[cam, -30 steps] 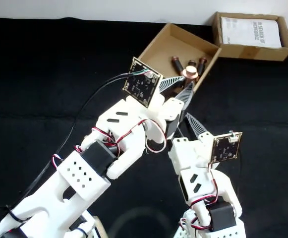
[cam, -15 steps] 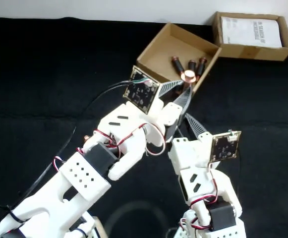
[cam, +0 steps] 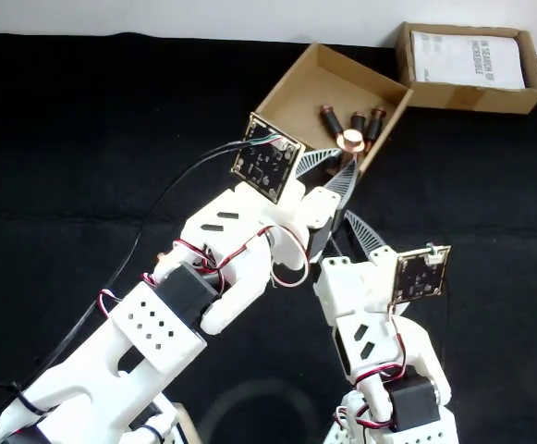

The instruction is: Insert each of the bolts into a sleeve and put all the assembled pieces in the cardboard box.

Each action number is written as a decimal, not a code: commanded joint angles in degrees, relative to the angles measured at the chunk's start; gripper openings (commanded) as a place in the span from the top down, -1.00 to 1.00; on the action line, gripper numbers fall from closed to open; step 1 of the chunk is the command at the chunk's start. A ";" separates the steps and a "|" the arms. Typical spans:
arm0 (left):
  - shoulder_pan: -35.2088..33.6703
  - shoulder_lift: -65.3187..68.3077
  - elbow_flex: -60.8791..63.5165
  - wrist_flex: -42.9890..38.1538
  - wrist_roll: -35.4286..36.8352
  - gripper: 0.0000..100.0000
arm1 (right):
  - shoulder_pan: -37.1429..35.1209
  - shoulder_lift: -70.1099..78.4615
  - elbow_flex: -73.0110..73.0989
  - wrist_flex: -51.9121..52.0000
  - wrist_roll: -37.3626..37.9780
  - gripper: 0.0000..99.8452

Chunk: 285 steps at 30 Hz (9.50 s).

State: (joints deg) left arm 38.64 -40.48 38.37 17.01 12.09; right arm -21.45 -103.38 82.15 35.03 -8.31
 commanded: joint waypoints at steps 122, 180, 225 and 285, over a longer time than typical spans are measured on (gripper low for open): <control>-49.54 -63.16 58.77 32.88 0.09 0.68 | 9.80 165.23 -153.19 14.37 7.65 0.98; -70.29 -63.16 58.77 34.20 -0.35 0.68 | -30.37 118.64 -96.22 66.07 47.91 0.47; -98.33 -63.43 58.77 38.51 -0.35 0.68 | -27.30 137.45 -96.66 37.05 48.09 0.62; -62.99 -60.09 36.53 57.41 -1.93 0.67 | -2.33 142.73 -171.65 66.15 12.13 0.99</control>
State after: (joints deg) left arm -28.44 -103.08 82.51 72.75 11.74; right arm -24.26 43.52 -86.55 100.53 6.90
